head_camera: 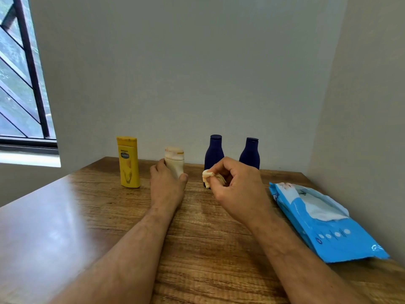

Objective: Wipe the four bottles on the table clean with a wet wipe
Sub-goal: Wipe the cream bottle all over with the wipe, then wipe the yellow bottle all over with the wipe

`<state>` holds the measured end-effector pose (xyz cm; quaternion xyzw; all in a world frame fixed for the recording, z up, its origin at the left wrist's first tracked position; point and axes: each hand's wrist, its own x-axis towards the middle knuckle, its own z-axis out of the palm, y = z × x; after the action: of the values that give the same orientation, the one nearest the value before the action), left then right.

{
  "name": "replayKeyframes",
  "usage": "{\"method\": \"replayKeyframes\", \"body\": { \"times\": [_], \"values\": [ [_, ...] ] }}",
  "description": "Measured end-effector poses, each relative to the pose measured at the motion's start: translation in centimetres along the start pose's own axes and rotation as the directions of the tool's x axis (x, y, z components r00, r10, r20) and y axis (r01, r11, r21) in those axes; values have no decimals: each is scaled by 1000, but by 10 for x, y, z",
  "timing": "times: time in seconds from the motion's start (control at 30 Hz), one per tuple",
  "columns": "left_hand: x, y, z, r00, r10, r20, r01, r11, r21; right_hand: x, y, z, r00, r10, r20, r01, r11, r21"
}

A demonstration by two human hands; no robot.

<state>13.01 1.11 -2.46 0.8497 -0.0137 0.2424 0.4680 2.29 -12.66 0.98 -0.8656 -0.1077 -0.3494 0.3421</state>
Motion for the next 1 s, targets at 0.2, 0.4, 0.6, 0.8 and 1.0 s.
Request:
{"method": "replayKeyframes", "body": {
  "times": [0.2,0.4,0.6,0.8,1.0],
  "values": [
    [7,-4,2,993,-112,-32,112,994,12,0,-1,0,1000,7,15,-6,1000,-18],
    [9,0,6,981,-192,-17,193,979,66,1,0,2,1000,3,11,-3,1000,-29],
    [4,4,4,979,-203,-6,203,979,35,1,3,2,1000,15,12,-14,1000,-24],
    [-4,9,-14,966,12,-258,-53,987,-152,1,3,-2,1000,17,21,-17,1000,-21],
    [17,-14,-45,853,6,-521,-103,982,-158,-1,0,-6,1000,8,9,-8,1000,-13]
  ]
}}
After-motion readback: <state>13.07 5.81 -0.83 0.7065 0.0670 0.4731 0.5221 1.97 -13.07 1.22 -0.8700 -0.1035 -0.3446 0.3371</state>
